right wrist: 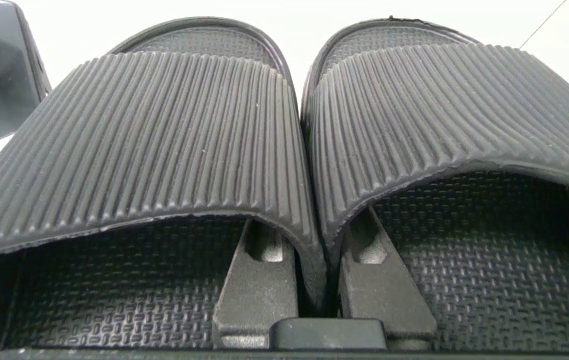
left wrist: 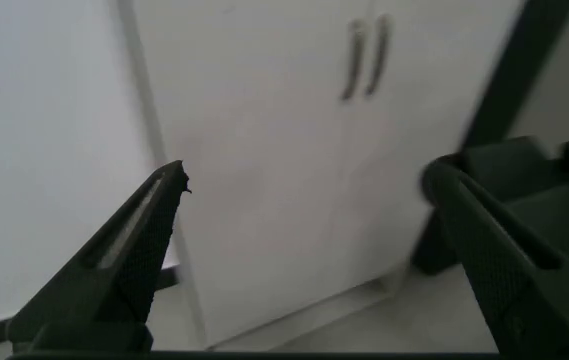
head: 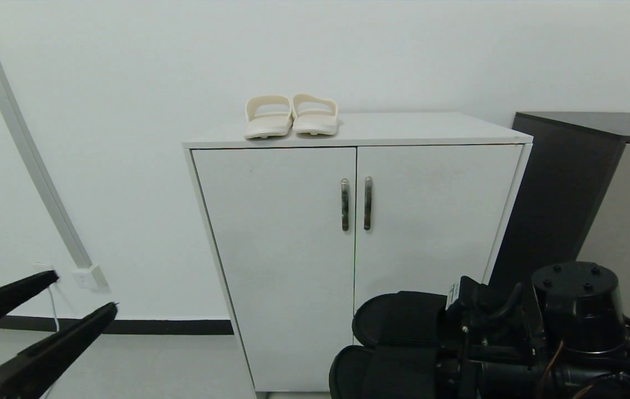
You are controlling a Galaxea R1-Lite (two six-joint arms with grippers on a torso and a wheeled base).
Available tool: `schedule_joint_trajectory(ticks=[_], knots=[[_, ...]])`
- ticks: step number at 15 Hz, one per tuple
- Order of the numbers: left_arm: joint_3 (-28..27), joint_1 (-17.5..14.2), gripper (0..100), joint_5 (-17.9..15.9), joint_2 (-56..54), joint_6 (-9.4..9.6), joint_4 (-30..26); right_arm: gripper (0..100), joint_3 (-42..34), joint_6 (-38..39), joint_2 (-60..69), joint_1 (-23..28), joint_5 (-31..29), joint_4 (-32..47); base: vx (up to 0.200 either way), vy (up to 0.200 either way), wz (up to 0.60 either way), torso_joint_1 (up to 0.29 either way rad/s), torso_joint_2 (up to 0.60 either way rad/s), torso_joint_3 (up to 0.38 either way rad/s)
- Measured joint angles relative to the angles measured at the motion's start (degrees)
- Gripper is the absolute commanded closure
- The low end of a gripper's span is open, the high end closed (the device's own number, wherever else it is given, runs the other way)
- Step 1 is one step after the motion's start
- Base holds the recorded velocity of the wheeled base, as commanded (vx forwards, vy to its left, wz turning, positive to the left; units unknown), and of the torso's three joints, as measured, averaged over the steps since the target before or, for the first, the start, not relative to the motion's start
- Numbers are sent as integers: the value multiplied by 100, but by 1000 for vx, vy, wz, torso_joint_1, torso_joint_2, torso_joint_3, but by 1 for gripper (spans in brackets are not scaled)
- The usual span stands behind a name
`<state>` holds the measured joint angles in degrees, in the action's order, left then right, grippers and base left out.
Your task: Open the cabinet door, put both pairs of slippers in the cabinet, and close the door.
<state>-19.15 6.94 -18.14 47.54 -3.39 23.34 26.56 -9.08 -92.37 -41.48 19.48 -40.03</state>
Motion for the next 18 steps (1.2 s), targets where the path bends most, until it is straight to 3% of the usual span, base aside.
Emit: schedule_joint_trajectory(ticks=[2,4,7,10,13,17,18], knots=[[-173,706,0,-22,744,-495,794,100,-28,6,11,0,-5,0,0,0,0,0,0,0],[-394,1217,0,13,1441,-714,1349,100,-44,6,17,-10,-5,0,0,0,0,0,0,0],[-758,1676,0,82,2365,-756,1763,100,-49,0,11,-22,-9,5,0,0,0,0,0,0],[-1232,1938,0,364,3032,-774,1831,100,-49,2,4,-35,-11,5,0,0,0,0,0,0],[-1781,2439,0,402,3476,-796,1785,100,-46,5,1,-51,-7,7,0,0,0,0,0,0],[-2633,2795,0,165,4090,-822,1510,100,-61,17,15,-107,-9,5,0,0,0,0,0,0],[-2867,2821,0,-15,4273,-923,1492,100,-77,13,20,-112,-7,5,0,0,0,0,0,0]])
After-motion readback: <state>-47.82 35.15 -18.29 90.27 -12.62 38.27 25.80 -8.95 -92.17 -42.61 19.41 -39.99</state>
